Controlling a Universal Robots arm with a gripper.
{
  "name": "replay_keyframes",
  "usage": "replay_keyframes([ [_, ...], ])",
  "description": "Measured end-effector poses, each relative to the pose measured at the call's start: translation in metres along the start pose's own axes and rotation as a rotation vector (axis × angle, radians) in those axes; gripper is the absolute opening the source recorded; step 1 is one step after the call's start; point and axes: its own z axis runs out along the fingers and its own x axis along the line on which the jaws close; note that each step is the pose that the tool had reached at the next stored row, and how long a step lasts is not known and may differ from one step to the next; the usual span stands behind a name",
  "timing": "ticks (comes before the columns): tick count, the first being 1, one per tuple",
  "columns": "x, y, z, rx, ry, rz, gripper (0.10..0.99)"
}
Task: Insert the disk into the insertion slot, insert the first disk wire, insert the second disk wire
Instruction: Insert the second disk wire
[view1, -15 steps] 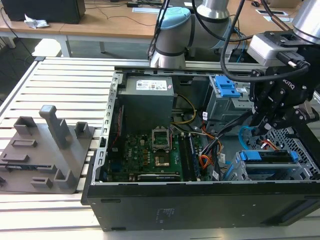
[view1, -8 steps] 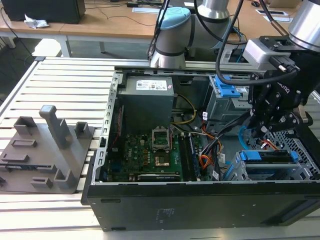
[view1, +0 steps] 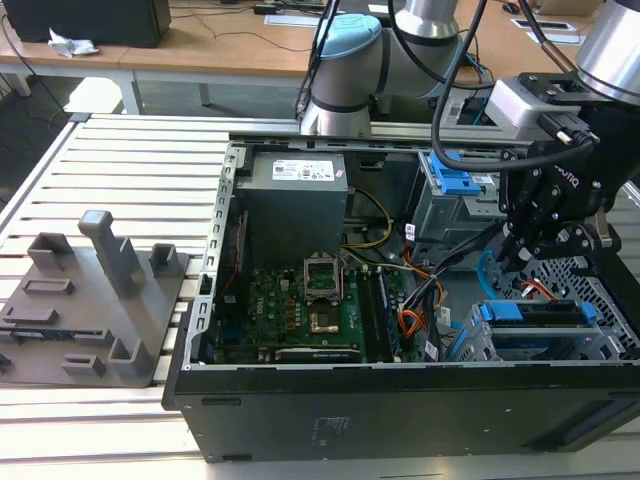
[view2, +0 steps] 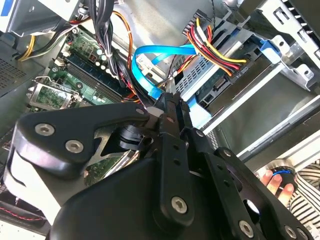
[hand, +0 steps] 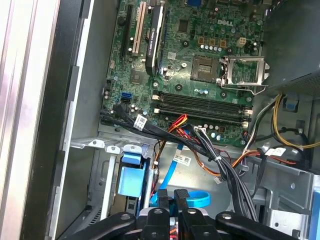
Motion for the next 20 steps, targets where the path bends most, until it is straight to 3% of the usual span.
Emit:
replay_keyframes([
  [5, 0.0002, -0.0009, 0.0004, 0.000, -0.0003, 0.000, 0.165],
  [7, 0.0025, -0.0176, -0.0005, -0.009, -0.0013, 0.000, 0.165],
  [9, 0.0027, -0.0198, -0.0007, -0.010, -0.0014, 0.000, 0.165],
  [11, 0.0056, -0.0198, -0.0006, -0.010, -0.0013, 0.000, 0.165],
  [14, 0.0219, -0.0176, -0.0002, -0.010, -0.0014, 0.000, 0.165],
  [16, 0.0277, -0.0168, 0.0000, -0.010, -0.0014, 0.000, 0.165],
  [20, 0.0339, -0.0159, 0.0001, -0.010, -0.0014, 0.000, 0.165],
])
